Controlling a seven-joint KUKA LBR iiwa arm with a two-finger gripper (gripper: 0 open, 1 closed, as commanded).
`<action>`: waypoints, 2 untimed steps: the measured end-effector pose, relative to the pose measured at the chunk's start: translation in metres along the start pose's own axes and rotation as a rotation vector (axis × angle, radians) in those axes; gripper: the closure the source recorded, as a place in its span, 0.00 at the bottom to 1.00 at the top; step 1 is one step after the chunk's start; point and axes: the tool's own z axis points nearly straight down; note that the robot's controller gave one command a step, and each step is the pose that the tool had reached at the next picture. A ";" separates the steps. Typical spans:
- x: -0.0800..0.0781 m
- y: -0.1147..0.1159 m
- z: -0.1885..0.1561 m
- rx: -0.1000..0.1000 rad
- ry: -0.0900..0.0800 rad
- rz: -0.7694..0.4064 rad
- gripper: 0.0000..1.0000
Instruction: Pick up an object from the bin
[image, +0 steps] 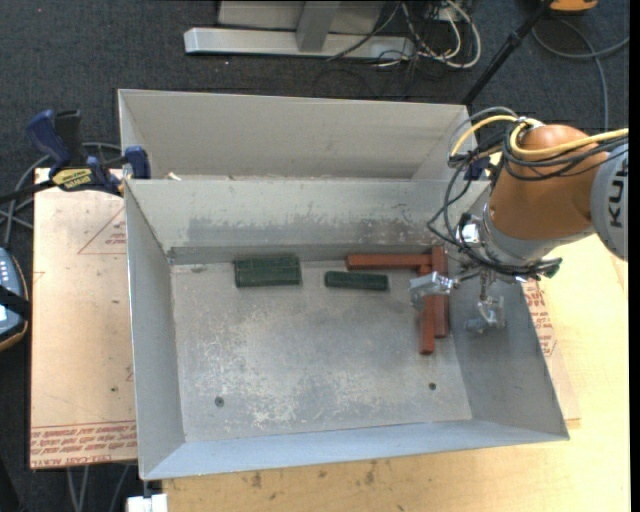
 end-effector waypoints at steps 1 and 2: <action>-0.013 -0.005 -0.007 0.008 0.013 -0.123 0.00; -0.032 -0.013 0.030 0.006 0.004 -0.253 0.00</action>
Offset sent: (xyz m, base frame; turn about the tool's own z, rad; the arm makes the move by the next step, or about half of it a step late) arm 0.0092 0.0038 0.0070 -0.1259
